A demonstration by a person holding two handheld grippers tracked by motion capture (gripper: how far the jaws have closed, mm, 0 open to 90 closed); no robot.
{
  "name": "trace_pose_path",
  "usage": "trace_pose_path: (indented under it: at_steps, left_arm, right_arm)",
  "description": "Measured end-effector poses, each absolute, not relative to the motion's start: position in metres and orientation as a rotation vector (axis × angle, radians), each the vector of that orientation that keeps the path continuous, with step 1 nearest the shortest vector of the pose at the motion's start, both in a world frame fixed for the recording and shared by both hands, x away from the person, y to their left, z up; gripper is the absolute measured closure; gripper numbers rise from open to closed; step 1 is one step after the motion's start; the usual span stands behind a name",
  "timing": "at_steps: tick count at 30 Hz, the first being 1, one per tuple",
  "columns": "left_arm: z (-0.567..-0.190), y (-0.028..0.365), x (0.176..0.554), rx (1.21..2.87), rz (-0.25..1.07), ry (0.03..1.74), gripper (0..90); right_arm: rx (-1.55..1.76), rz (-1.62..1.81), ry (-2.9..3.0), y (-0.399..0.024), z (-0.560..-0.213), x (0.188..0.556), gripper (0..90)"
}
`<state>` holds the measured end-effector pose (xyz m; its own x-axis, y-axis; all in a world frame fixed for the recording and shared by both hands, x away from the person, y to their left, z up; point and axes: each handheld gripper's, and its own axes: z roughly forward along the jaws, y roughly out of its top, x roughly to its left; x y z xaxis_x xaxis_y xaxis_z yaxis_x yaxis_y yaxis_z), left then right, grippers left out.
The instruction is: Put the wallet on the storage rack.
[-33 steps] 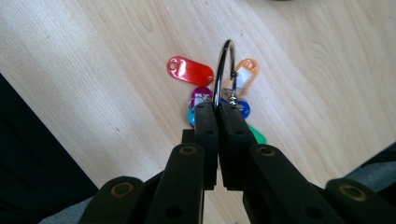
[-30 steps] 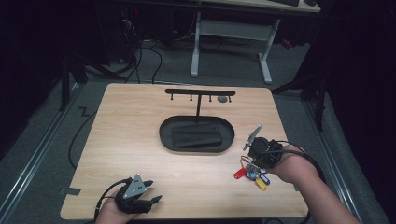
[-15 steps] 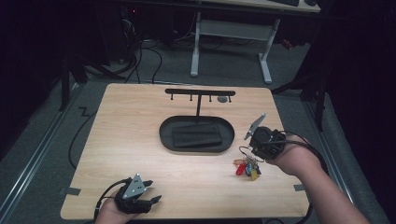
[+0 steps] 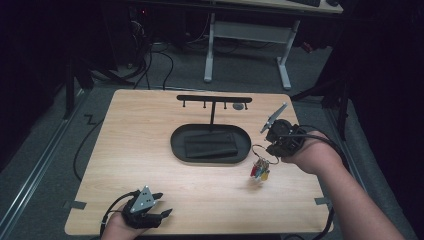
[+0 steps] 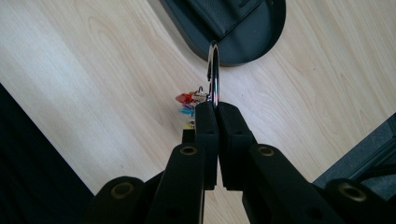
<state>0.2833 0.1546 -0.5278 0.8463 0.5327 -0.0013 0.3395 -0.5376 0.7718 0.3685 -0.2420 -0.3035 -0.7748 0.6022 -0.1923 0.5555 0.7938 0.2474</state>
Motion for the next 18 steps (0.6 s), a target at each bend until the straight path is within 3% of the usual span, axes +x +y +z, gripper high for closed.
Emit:
trace_pose_path:
  at_steps: [18]
  left_arm:
    - [-0.529,0.161,0.285,2.168,0.287,0.643,37.9]
  right_arm:
    - [0.946,0.317,2.695,-0.237,-0.295,0.398,88.1]
